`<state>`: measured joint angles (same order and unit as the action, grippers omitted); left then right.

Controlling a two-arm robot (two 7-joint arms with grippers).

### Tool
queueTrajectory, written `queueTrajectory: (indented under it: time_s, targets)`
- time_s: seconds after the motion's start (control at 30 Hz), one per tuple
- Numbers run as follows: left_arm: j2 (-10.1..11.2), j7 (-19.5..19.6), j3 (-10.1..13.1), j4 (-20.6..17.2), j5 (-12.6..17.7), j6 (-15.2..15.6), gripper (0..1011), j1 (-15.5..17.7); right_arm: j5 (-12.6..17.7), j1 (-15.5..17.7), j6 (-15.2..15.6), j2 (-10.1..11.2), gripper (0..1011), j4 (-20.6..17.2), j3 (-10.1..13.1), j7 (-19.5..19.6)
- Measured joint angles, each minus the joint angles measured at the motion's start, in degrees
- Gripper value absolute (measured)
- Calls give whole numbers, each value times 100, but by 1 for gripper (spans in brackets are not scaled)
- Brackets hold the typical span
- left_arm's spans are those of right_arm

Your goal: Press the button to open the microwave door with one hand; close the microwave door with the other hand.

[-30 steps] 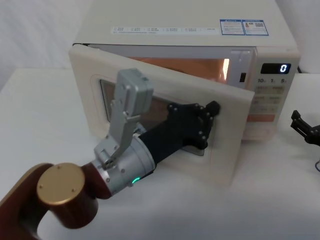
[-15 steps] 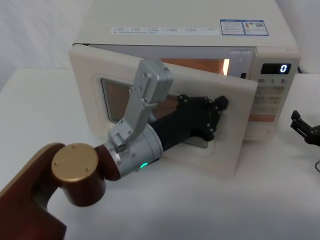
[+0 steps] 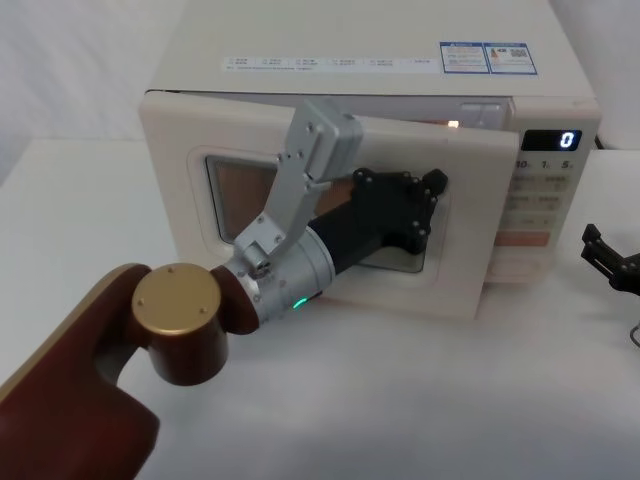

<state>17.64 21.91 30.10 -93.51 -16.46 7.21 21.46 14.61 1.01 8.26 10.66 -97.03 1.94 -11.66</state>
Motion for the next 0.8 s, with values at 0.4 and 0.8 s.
queueTrajectory:
  time_s: [0.4,0.8]
  targets:
    - [-337,-96,37,355,260,-74,0,229,0,0,0,0,1002,0,0,0]
    - [-511,-67,32,542,385,-117,0,350,0,0,0,0,1002,0,0,0]
